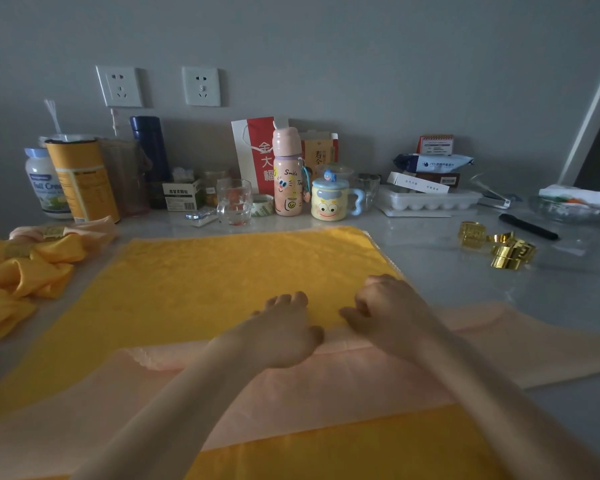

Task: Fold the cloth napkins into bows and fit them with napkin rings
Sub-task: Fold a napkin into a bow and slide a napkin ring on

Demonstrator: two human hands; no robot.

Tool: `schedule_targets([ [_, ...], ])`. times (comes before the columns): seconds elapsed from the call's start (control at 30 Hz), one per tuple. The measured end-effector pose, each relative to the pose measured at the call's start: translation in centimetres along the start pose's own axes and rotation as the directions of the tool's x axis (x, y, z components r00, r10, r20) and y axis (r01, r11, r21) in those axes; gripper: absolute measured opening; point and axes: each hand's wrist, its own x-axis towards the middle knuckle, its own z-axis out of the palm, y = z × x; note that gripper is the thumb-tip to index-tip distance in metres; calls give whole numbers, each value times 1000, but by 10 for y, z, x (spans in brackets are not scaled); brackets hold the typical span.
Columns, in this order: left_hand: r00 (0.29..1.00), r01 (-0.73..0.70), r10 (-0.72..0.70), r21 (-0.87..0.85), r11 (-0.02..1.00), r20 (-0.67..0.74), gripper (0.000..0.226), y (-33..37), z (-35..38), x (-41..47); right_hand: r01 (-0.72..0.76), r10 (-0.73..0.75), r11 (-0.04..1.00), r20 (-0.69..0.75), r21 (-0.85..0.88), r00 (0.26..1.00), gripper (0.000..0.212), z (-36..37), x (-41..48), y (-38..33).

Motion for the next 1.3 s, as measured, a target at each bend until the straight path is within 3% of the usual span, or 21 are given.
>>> schedule_targets([
  [0.07, 999, 25, -27, 105, 994, 18, 57, 2, 13, -3, 59, -59, 994, -9, 88, 998, 22, 8, -2, -13],
  [0.2, 999, 48, -44, 147, 988, -29, 55, 4, 28, -8, 116, -134, 985, 148, 125, 980, 40, 25, -4, -24],
  [0.4, 989, 57, -31, 175, 983, -145, 56, -1, 36, -10, -5, -8, 999, 297, 42, 955, 51, 29, 1, -17],
  [0.63, 986, 33, -13, 119, 992, -166, 57, -3, 36, -12, -151, 148, 988, 310, -13, 939, 60, 19, -10, 21],
  [0.73, 987, 15, -3, 70, 997, -163, 56, -3, 35, -12, -203, 194, 979, 272, 4, 942, 61, 17, -16, 38],
  [0.8, 981, -15, 11, -16, 1000, -194, 52, -4, 33, -14, -191, 177, 979, 162, 76, 971, 57, 19, -20, 42],
  [0.9, 954, -101, 59, -130, 986, -292, 39, -5, 25, -19, -116, 119, 952, 7, 285, 993, 38, 11, -25, 38],
  [0.97, 944, -149, 102, -132, 980, -314, 34, -4, 22, -26, -97, 96, 926, 21, 364, 995, 26, 6, -32, 31],
  [1.17, 955, -157, 146, -22, 987, -257, 38, 3, 17, -37, -96, 100, 923, 10, 372, 995, 24, -3, -38, 25],
  [1.3, 963, -144, 84, -230, 962, -255, 33, -1, 11, -37, -76, 96, 935, -41, 345, 995, 26, -7, -43, 22],
])
